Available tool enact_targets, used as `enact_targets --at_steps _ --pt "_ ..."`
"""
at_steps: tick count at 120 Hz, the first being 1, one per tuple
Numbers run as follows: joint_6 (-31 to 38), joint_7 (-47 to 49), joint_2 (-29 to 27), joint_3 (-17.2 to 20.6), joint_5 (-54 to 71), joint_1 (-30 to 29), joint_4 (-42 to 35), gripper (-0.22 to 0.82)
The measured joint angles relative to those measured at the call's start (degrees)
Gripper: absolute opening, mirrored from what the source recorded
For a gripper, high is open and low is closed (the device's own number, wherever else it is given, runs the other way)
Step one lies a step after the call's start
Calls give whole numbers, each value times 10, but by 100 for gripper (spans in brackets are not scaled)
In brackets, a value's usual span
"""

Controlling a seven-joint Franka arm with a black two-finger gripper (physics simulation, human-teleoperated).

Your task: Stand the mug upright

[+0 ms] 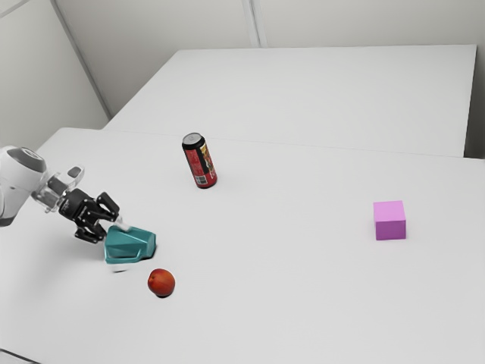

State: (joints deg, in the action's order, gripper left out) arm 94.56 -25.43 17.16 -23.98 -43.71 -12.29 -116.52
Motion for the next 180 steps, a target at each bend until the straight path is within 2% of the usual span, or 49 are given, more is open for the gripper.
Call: enact_targets --at_steps 23,51,82,112,138,180 --pt "1 -4 -1 0 -2 0 0 -4" --pt "2 -8 -8 1 -3 7 2 -14" --pt "-2 -10 -20 0 -7 16 1 -17" --pt "9 -2 -53 -1 3 54 -1 -18" --pt "47 6 -57 -2 16 97 0 -18" --pt "152 24 -66 -3 58 182 0 -18"
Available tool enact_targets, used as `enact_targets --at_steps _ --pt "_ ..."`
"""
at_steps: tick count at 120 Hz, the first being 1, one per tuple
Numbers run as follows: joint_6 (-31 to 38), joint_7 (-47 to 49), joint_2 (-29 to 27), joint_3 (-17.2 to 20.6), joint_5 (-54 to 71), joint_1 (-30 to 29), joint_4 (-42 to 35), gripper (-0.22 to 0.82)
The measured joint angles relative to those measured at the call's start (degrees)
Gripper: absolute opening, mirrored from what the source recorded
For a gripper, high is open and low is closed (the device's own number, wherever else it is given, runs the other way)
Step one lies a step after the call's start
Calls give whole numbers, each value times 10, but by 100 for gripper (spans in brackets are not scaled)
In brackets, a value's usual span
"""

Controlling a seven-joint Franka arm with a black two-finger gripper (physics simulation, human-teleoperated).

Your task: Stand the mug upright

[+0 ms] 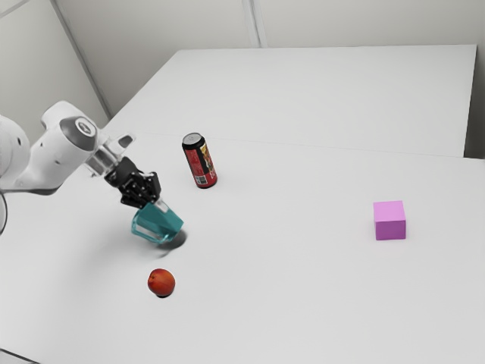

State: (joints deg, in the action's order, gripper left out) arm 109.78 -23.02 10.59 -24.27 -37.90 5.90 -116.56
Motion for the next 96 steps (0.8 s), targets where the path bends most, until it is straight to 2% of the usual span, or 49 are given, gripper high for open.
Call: enact_targets --at_steps 37,96 --pt "70 52 -18 0 87 69 0 -18" --pt "144 123 -12 -1 199 122 5 -18"
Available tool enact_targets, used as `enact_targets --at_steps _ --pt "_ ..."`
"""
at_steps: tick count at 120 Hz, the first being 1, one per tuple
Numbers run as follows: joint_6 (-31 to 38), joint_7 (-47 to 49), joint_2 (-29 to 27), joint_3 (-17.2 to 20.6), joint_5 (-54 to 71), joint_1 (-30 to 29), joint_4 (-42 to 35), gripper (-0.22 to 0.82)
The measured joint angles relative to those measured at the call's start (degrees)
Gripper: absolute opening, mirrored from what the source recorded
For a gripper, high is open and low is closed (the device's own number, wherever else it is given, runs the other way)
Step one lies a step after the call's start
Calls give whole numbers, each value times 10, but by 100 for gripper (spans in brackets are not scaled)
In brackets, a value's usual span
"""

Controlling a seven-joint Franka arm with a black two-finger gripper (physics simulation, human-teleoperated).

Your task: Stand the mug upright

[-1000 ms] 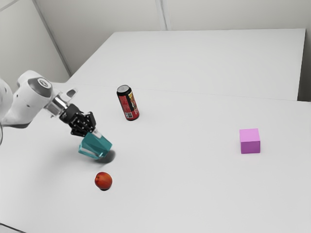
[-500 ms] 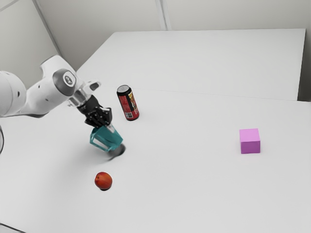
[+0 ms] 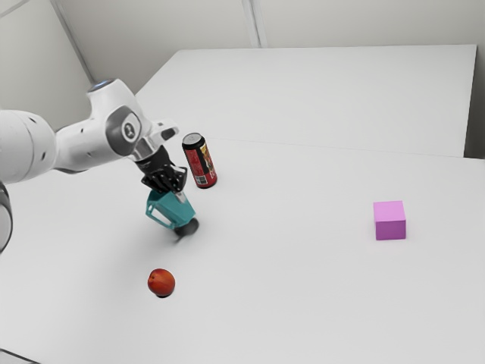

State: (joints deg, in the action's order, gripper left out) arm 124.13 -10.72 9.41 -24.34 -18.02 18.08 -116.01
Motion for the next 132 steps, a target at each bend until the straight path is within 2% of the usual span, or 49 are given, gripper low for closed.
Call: enact_targets --at_steps 57,117,122,132 --pt "14 21 61 1 101 26 67 -18" --pt "14 27 106 1 116 30 91 -18" --pt "12 26 107 1 116 30 94 -12" --pt "10 25 109 2 115 33 96 7"
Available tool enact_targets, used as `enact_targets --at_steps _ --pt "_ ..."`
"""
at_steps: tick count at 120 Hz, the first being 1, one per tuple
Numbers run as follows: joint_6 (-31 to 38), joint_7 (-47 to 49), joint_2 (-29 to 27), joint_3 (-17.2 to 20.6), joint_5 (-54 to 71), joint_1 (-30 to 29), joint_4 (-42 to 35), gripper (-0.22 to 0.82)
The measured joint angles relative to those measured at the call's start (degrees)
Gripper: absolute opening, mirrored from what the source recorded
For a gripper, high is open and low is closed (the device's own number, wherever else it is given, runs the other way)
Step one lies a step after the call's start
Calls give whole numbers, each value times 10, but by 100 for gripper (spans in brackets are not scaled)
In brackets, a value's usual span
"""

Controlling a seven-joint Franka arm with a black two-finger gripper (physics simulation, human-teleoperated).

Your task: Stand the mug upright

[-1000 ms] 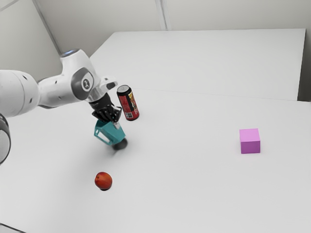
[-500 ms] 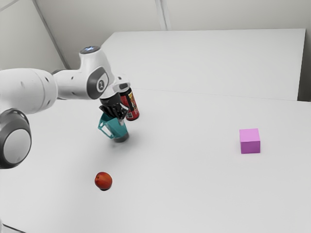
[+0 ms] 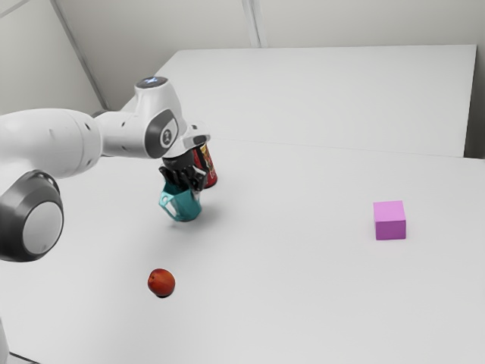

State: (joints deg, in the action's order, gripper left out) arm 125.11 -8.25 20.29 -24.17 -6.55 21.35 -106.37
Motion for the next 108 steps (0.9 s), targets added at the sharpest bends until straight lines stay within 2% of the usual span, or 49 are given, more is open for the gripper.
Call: enact_targets --at_steps 16,37,71,87,108 --pt "-9 -3 0 0 5 1 19 32" --pt "-26 -5 -4 -1 13 1 33 48" --pt "-70 -8 -64 11 41 -14 63 57" --pt "-101 -7 -120 86 69 -80 61 59" --pt "-148 -6 -191 108 93 -104 61 60"
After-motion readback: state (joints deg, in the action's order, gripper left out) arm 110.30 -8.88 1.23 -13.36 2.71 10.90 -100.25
